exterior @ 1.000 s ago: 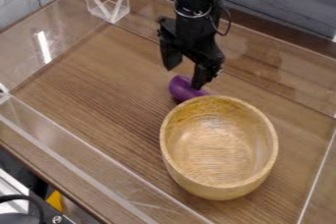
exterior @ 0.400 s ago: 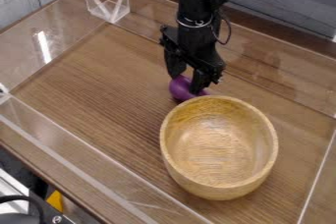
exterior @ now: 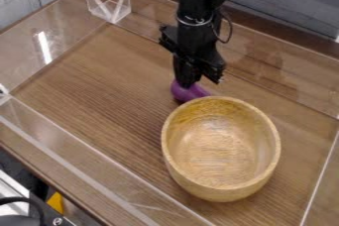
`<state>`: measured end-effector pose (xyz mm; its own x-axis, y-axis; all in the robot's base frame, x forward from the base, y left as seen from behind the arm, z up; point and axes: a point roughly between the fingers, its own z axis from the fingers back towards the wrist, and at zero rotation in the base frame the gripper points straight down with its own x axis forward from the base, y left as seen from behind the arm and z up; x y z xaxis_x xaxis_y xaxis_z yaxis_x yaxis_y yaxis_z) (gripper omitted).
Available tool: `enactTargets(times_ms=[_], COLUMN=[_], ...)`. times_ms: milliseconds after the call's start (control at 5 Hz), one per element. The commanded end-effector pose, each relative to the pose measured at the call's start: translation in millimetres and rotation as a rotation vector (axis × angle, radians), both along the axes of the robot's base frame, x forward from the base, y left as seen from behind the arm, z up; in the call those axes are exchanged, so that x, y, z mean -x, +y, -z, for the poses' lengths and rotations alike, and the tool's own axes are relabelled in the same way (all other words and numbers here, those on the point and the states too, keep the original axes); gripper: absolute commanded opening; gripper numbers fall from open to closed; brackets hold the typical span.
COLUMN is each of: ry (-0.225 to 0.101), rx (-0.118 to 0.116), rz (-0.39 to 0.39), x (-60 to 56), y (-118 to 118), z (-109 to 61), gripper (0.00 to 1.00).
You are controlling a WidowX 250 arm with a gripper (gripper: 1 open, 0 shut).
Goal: Put the purple eggplant in the brown bowl
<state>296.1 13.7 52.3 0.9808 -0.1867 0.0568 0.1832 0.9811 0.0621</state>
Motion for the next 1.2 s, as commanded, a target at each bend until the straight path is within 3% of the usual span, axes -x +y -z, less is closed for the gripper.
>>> enactTargets(times_ms=[0,600,800,1000], ry=[-0.045,-0.039,-0.037,-0.014], rx=[0.005,0.026,0.036,0.048], rz=[-0.012,-0.038,-0.034,-0.023], x=[-1.0,20.9,29.1,45.0], y=[1.1,-5.1,-8.9,-18.0], z=[-26.2,-68.2,-74.5,-74.2], gripper=[0.0,0.0,0.0,0.0])
